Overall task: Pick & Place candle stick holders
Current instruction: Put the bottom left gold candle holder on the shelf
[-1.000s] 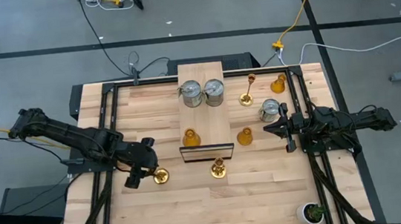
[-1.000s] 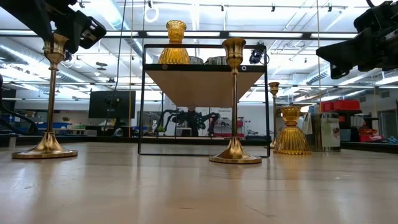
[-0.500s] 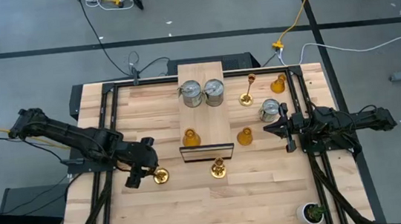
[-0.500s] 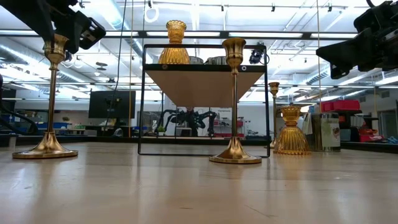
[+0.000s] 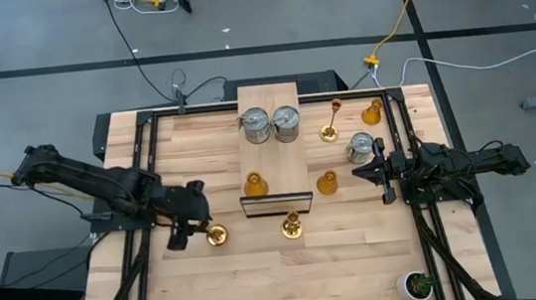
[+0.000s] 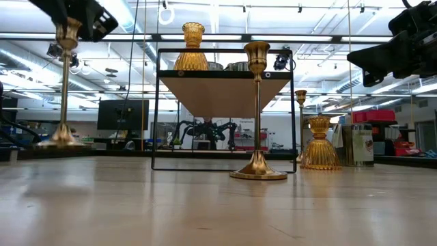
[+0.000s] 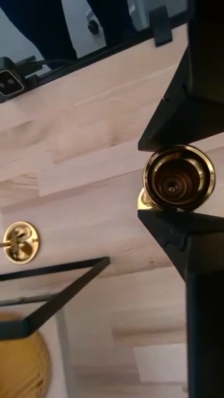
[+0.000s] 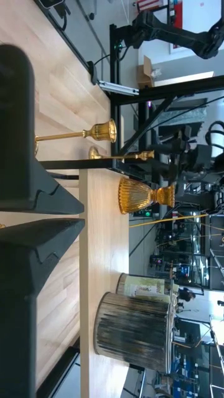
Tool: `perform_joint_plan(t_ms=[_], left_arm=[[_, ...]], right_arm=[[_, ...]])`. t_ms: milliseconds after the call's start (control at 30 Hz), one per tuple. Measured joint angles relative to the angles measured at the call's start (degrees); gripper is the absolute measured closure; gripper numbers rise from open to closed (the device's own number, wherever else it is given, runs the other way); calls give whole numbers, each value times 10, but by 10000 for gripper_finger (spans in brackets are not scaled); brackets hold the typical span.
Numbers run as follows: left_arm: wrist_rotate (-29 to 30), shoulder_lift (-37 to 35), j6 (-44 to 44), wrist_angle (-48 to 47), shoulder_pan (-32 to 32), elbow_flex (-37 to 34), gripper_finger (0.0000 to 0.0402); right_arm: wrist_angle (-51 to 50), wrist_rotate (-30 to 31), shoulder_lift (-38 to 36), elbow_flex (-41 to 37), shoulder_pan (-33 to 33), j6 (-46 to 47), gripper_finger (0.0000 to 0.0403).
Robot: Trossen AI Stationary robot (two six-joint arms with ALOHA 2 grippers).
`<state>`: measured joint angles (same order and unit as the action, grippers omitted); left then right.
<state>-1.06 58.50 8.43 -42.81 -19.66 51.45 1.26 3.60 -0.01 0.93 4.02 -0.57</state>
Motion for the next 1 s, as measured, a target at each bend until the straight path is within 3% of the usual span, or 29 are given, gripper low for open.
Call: perform_joint_plan(t_ms=[400,567,733,1000], left_arm=[[2,0,16,-93,26,83,245],[2,0,32,-95,31,83,234],[10,0,34,-95,31,83,249],[26,42,27,-89,31,82,234]], right_arm=[[0,0,0,0,0,0,376],[0,0,0,0,0,0,376],[0,0,0,0,0,0,376],[0,0,0,0,0,0,376]])
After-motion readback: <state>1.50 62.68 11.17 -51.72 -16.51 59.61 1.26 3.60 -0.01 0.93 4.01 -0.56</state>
